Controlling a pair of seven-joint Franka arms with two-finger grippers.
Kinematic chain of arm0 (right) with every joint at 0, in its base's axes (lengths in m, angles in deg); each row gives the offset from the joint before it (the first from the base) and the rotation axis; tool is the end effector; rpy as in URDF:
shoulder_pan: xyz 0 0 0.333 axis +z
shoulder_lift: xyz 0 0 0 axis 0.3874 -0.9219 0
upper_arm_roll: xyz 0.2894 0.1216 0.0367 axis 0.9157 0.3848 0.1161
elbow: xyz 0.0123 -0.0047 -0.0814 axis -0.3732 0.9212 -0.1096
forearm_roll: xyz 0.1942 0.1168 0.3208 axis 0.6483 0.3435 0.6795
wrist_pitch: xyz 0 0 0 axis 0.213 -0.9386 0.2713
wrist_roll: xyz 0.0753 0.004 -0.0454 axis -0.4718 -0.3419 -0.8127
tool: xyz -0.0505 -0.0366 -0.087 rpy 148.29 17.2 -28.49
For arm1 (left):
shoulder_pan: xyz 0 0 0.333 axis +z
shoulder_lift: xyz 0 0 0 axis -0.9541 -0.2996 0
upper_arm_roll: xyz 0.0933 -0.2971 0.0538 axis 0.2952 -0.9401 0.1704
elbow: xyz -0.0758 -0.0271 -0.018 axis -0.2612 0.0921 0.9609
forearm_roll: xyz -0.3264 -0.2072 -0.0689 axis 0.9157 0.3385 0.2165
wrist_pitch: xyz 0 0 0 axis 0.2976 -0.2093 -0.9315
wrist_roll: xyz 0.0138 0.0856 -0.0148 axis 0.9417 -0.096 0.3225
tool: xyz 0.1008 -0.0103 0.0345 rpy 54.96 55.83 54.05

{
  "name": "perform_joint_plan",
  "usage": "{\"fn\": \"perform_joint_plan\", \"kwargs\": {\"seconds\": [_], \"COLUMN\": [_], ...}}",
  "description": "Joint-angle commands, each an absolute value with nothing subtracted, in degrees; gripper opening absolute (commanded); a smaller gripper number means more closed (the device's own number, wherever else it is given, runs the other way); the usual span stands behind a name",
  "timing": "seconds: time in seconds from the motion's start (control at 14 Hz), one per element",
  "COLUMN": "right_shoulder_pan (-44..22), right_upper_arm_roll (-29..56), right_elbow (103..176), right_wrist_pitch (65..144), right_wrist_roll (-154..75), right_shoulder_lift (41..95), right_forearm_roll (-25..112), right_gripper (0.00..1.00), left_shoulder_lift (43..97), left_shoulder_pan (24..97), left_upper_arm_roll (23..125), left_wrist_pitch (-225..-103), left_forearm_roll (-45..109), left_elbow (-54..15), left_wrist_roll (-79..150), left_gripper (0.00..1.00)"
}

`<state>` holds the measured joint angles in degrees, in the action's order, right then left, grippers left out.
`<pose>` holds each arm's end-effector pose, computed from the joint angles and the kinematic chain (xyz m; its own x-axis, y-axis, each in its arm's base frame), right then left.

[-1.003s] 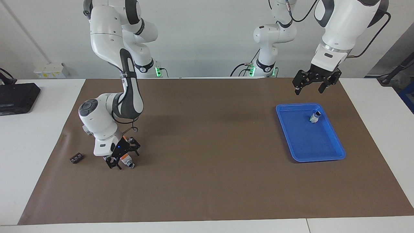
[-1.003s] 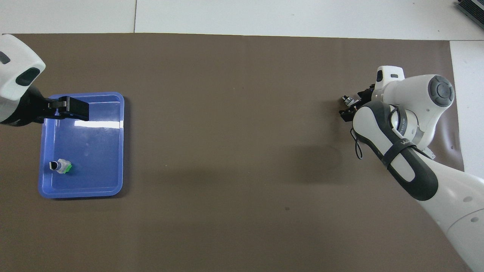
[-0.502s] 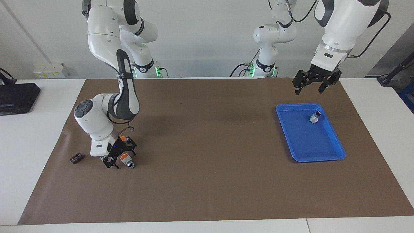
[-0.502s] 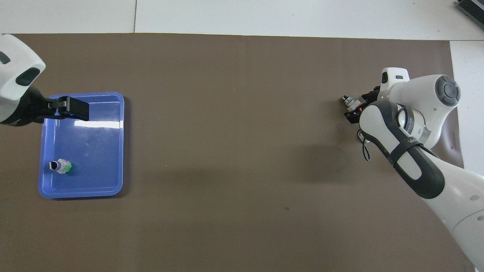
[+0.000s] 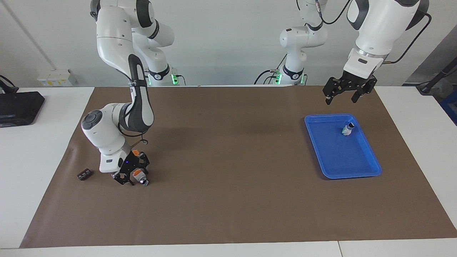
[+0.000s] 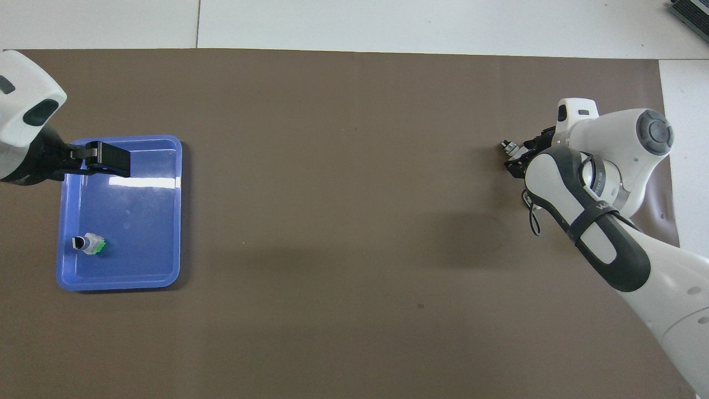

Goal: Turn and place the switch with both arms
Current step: 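Reach the right gripper down and grasp the white-orange switch, then lift the switch with the right gripper toward the table center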

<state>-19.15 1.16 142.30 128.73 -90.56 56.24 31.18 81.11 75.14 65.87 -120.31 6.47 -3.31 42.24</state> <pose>0.6572 -0.0138 0.2836 0.6908 0.6860 0.2284 0.7022 -0.7118 0.0140 0.5503 -0.0842 0.6180 0.9988 -0.0064 0.0480 -0.0060 -0.9999 -0.0096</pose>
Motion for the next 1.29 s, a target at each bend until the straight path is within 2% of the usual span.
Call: {"fn": "perform_joint_plan", "kwargs": {"seconds": [0.0, 0.07, 0.29, 0.5, 0.72, 0.86, 1.22], "right_shoulder_pan": [-19.2, -19.0, -15.8, -15.3, -15.1, -15.1, -13.5], "right_upper_arm_roll": [1.3, 1.3, 1.3, 1.7, 5.5, 9.0, 19.9], "right_elbow": [141.6, 141.6, 141.1, 141.2, 140.9, 139.5, 137.3], "right_wrist_pitch": [126.9, 125.0, 126.1, 122.5, 115.6, 113.4, 115.5], "right_wrist_roll": [-92.0, -97.1, -106.3, -108.8, -110.1, -110.3, -104.4], "right_shoulder_lift": [55.9, 56.3, 59.1, 64.7, 71.6, 74.4, 78.1], "right_forearm_roll": [31.8, 31.0, 31.0, 32.1, 43.7, 48.3, 55.8], "right_gripper": [0.00, 0.00, 0.00, 0.00, 0.00, 0.00, 0.00], "left_shoulder_lift": [82.7, 82.7, 82.7, 82.7, 82.7, 82.7, 82.6], "left_shoulder_pan": [75.4, 75.4, 75.4, 75.4, 75.4, 75.4, 75.0], "left_upper_arm_roll": [65.9, 65.9, 65.9, 65.9, 65.9, 65.9, 65.9], "left_wrist_pitch": [-120.1, -120.1, -120.1, -120.1, -120.1, -120.1, -120.3], "left_forearm_roll": [6.1, 6.1, 6.1, 6.1, 6.1, 6.1, 6.1], "left_elbow": [-4.8, -4.8, -4.8, -4.8, -4.8, -4.9, -4.8], "left_wrist_roll": [42.0, 42.0, 42.0, 42.0, 41.9, 42.0, 41.8], "left_gripper": [1.00, 1.00, 1.00, 1.00, 1.00, 1.00, 1.00]}}
